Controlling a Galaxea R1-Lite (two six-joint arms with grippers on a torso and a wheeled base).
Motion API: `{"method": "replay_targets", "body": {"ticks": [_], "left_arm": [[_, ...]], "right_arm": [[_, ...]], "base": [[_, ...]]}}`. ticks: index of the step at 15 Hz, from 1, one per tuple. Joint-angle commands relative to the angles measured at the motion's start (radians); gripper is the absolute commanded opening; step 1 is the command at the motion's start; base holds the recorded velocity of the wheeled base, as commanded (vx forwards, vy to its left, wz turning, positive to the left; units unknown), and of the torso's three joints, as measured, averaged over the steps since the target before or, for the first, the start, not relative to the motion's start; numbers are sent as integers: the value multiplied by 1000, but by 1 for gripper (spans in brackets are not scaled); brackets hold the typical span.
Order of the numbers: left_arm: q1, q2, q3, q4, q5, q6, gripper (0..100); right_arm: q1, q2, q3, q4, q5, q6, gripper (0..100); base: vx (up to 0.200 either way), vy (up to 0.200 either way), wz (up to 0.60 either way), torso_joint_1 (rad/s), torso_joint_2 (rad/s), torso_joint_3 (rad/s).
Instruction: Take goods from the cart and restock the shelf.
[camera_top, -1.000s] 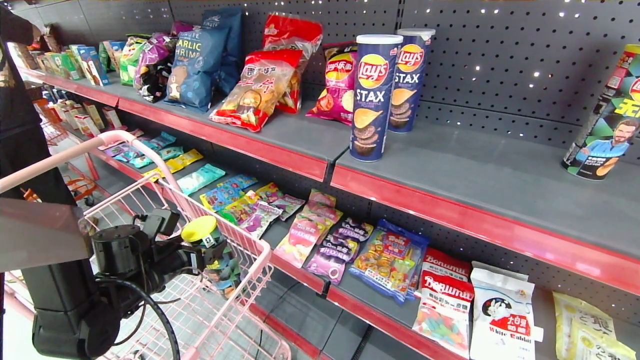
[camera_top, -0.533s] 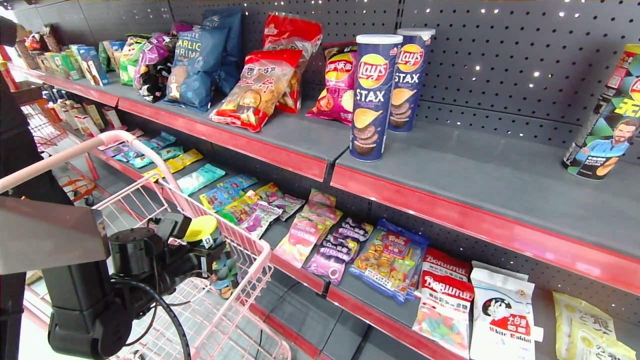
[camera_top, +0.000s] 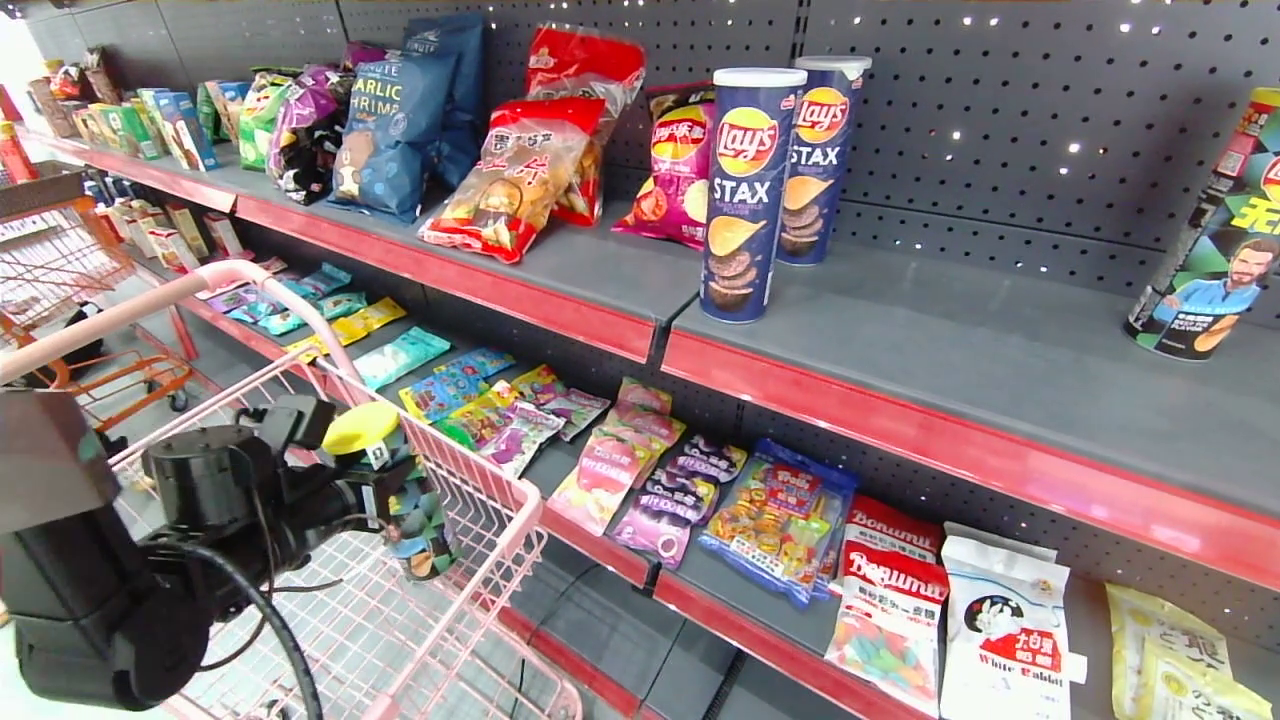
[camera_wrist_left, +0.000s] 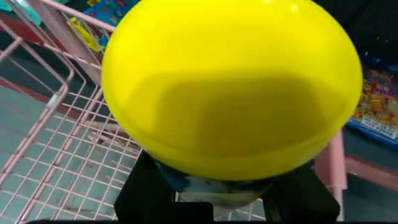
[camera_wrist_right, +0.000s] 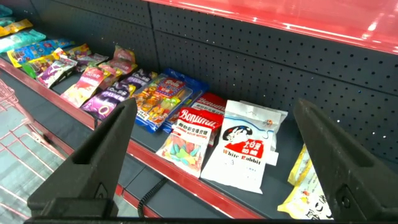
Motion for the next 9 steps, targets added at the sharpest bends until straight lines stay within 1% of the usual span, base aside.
{"method": "replay_targets", "body": {"ticks": [1, 2, 3, 5, 6, 7, 8, 9], "left_arm": [[44, -438, -64, 357, -7, -76, 0], [43, -533, -79, 458, -7, -90, 0], [43, -665, -97, 586, -16, -93, 0], [43, -909, -136, 807, -61, -93, 0], [38, -1107, -172, 1020, -90, -88, 0], [35, -1231, -196, 1178, -98, -84, 0], [35, -1346, -211, 1317, -96, -71, 0], [35, -1391, -215, 1366, -93, -67, 0]], "right_arm": [[0, 0, 0, 0, 0, 0, 100], [0, 0, 0, 0, 0, 0, 100], [0, 0, 0, 0, 0, 0, 100], [0, 0, 0, 0, 0, 0, 100], [0, 0, 0, 0, 0, 2, 100], [0, 0, 0, 0, -2, 2, 100], [0, 0, 0, 0, 0, 3, 100], [0, 0, 0, 0, -2, 3, 100]], "base": [[0, 0, 0, 0, 0, 0], [0, 0, 0, 0, 0, 0], [0, 0, 0, 0, 0, 0], [0, 0, 0, 0, 0, 0], [0, 0, 0, 0, 0, 0], [0, 0, 0, 0, 0, 0], [0, 0, 0, 0, 0, 0], [0, 0, 0, 71, -173, -105]]}}
